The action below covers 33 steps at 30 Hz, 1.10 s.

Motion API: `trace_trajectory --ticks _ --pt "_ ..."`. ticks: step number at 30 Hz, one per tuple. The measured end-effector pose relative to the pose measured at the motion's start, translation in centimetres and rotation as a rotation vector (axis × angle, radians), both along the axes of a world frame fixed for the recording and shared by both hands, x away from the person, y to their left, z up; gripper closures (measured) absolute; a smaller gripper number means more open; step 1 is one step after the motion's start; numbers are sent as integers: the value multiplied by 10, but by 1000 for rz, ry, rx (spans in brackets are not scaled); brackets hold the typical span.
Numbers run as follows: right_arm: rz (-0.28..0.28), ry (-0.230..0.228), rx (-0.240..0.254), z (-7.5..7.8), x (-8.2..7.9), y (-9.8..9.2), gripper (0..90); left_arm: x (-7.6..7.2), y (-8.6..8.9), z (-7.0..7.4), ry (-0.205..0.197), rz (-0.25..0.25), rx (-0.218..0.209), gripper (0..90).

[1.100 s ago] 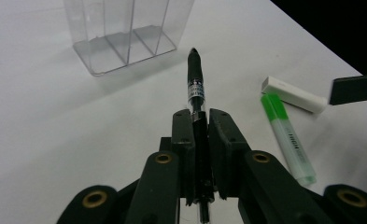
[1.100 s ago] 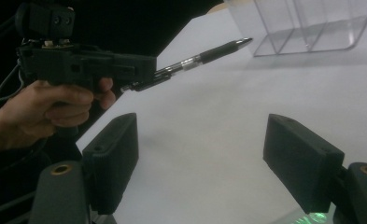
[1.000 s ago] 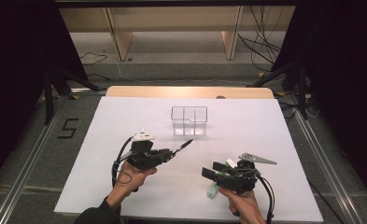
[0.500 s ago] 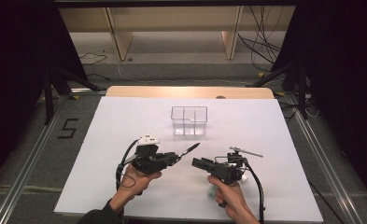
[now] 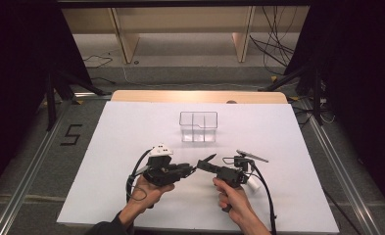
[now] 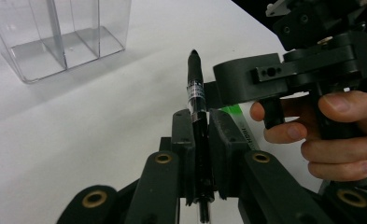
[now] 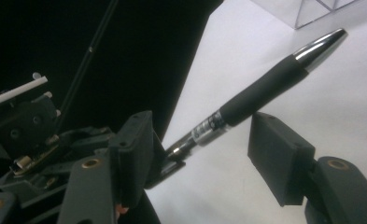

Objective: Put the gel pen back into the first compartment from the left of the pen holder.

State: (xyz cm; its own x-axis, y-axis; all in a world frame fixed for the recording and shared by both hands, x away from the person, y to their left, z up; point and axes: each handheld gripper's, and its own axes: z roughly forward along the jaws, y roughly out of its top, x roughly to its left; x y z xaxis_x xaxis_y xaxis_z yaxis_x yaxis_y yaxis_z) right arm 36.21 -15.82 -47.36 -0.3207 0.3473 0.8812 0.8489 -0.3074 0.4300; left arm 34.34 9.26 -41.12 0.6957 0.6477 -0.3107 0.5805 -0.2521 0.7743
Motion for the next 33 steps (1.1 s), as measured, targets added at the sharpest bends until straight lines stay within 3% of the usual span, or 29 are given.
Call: trace_trajectory --ticks 13,22,28,29,30,33 --pt "-18 25 51 0 3 -1 535 -6 -6 2 -28 -15 -13 806" --pt "-28 9 56 1 3 -4 663 -7 -7 0 -36 -29 -21 805" --pt "-26 -2 100 5 3 -7 779 -6 -10 -6 -42 -41 -21 805" --pt "-22 -8 107 6 3 -7 781 -6 -10 -6 -52 -25 -35 841" --pt "-33 -16 78 7 2 -7 796 -5 -9 -6 -48 -22 -35 895" --pt "-11 -33 97 7 2 -7 800 -6 -9 -6 -80 -44 -5 894"
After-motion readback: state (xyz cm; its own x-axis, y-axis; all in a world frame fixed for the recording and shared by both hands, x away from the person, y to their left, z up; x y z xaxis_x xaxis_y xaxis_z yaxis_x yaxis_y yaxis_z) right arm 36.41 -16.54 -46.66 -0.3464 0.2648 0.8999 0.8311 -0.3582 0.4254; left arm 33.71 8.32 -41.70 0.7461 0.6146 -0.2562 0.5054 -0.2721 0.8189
